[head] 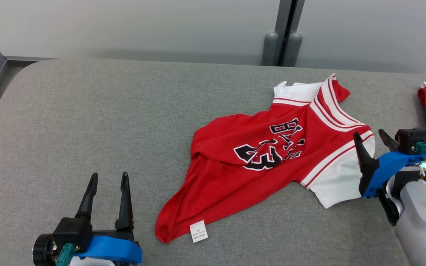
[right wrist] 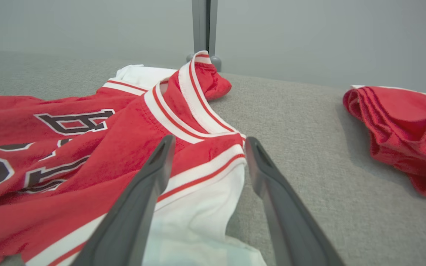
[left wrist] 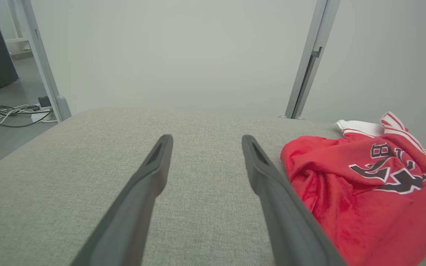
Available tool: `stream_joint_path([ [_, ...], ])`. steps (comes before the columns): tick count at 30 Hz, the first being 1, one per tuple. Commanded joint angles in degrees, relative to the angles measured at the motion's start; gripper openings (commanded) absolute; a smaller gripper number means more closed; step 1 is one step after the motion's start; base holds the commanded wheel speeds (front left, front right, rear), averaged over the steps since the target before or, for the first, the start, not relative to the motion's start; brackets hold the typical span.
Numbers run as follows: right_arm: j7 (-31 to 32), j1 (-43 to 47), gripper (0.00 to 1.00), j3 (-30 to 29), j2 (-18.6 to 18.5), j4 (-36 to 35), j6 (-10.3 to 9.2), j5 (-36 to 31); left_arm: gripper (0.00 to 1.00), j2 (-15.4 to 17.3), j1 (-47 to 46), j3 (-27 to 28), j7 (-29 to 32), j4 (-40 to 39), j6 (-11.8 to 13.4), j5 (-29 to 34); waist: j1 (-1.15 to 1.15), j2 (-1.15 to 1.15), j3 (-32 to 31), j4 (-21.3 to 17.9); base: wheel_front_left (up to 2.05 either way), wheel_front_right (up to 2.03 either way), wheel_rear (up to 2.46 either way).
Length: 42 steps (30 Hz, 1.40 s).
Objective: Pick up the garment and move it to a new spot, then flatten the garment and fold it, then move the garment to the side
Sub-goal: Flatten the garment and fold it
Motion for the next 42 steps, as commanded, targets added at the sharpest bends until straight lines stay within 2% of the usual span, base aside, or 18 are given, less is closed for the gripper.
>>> stream_joint_path([
  [1,-0.9,1.5,1.00,0.0,0.0,-1.1,-0.01,0.6,1.00,0.0,0.7,0.5,-0.1,-0.1,-0.3,0.5,0.00,-0.01,-0.8,-0.8,0.00,0.00,0.00],
  [3,-1.4,2.9,1.00,-0.3,-0.3,-3.2,-0.01,1.0,1.00,0.0,1.2,0.9,-0.1,-0.1,-0.4,0.8,0.00,-0.01,-1.7,-1.6,0.00,0.00,0.00],
  [11,-1.5,14.9,1.00,-4.6,0.7,-24.3,0.00,-0.3,1.00,0.0,3.3,2.2,-0.1,-0.2,-0.9,1.8,0.00,-0.01,-4.2,-4.9,0.00,0.00,0.00],
  [16,-1.5,23.3,1.00,-7.7,3.4,-35.7,0.00,-1.9,1.00,0.0,3.9,2.8,-0.1,0.0,-1.2,2.0,0.00,-0.01,-5.0,-6.4,0.00,0.00,0.00],
  [21,-1.5,30.7,1.00,-10.1,7.0,-44.2,0.00,-3.7,1.00,0.0,4.3,2.9,-0.1,0.3,-1.3,2.2,0.00,-0.01,-5.8,-7.1,0.00,0.00,0.00],
  [31,-1.5,41.1,1.00,-12.6,11.2,-53.4,0.01,-5.8,1.00,0.0,5.5,3.2,-0.1,0.4,-1.3,2.4,0.00,-0.01,-7.1,-7.4,0.00,0.00,0.00],
  [42,-1.5,45.2,1.00,-13.5,12.4,-55.4,0.01,-7.0,1.00,0.0,6.3,3.9,-0.1,0.6,-1.2,2.8,0.00,-0.01,-7.6,-7.4,0.00,0.00,0.00],
])
